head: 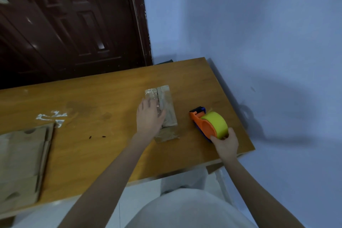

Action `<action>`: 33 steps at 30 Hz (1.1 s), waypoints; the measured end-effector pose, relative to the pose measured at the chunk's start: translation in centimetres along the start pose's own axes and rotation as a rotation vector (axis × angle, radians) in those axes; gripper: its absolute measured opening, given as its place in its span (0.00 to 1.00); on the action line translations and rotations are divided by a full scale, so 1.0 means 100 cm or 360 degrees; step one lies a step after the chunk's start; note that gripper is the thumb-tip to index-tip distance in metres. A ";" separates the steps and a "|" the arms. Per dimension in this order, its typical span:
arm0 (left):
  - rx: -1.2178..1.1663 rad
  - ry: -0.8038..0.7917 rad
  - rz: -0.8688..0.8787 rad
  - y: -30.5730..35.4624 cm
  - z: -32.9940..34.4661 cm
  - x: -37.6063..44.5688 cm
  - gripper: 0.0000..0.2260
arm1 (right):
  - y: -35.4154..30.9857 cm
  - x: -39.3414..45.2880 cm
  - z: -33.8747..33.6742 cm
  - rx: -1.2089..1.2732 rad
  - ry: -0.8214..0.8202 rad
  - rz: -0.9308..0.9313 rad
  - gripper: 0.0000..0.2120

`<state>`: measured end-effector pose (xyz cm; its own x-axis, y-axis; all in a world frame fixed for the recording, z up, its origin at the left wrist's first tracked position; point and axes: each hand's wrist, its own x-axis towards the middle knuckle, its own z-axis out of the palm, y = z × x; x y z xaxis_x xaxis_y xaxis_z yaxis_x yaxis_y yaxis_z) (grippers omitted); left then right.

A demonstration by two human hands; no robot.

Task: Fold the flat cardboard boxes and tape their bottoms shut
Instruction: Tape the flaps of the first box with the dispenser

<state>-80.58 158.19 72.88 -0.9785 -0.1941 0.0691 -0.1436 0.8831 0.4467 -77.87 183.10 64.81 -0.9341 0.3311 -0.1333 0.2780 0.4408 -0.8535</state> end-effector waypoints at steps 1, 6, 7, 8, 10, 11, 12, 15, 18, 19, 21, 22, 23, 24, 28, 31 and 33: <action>-0.0039 0.0012 0.0040 0.001 -0.001 -0.003 0.20 | -0.005 0.000 -0.002 -0.0016 0.0000 -0.0055 0.18; -0.0406 -0.0063 0.0242 0.037 -0.022 -0.017 0.26 | -0.050 -0.005 -0.011 0.0011 -0.0004 -0.0385 0.18; -0.0424 -0.0029 0.0299 0.048 -0.026 -0.019 0.27 | -0.061 -0.006 -0.011 0.0021 0.0014 -0.0468 0.19; -0.0432 0.0027 0.0343 0.057 -0.030 -0.021 0.28 | -0.072 -0.006 -0.011 0.0021 0.0033 -0.0538 0.20; -0.0506 0.0110 0.0331 0.075 -0.039 -0.020 0.27 | -0.088 -0.006 -0.010 0.0011 0.0051 -0.0618 0.22; -0.0575 0.0109 0.0281 0.081 -0.043 -0.017 0.27 | -0.094 -0.005 -0.010 0.0014 0.0051 -0.0636 0.21; -0.0641 0.0100 0.0232 0.086 -0.045 -0.014 0.28 | -0.098 -0.005 -0.010 0.0013 0.0053 -0.0651 0.20; -0.0699 0.0176 0.0206 0.091 -0.048 -0.006 0.26 | -0.106 -0.005 -0.011 -0.0055 0.0090 -0.0731 0.19; -0.0640 0.0237 0.0214 0.086 -0.044 -0.003 0.20 | -0.109 -0.006 -0.015 -0.0059 0.0129 -0.0763 0.18; -0.0633 0.0231 0.0212 0.085 -0.043 -0.002 0.17 | -0.109 -0.006 -0.016 -0.0056 0.0132 -0.0759 0.18; -0.0651 0.0242 0.0226 0.083 -0.041 -0.003 0.13 | -0.110 -0.007 -0.017 -0.0066 0.0131 -0.0775 0.19; -0.0658 0.0273 0.0245 0.082 -0.041 -0.003 0.11 | -0.111 -0.008 -0.018 -0.0072 0.0133 -0.0797 0.19; -0.0665 0.0313 0.0261 0.081 -0.042 -0.004 0.10 | -0.112 -0.009 -0.019 -0.0068 0.0138 -0.0814 0.19; -0.0676 0.0349 0.0262 0.079 -0.042 -0.003 0.10 | -0.113 -0.009 -0.020 -0.0054 0.0138 -0.0816 0.19; -0.0661 0.0307 0.0128 0.066 -0.048 0.006 0.09 | -0.116 -0.010 -0.028 0.0066 0.0096 -0.0781 0.20; -0.0610 0.0213 0.0059 0.056 -0.053 0.010 0.10 | -0.120 -0.009 -0.033 0.0054 0.0030 -0.0869 0.20; -0.0582 0.0170 0.0031 0.050 -0.056 0.013 0.09 | -0.123 -0.009 -0.037 0.0002 -0.0017 -0.0903 0.20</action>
<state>-81.70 159.93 80.22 -0.9569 -0.2394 0.1645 -0.0443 0.6800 0.7319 -79.58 180.47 77.33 -0.9392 0.0342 0.3415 -0.2687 0.5460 -0.7935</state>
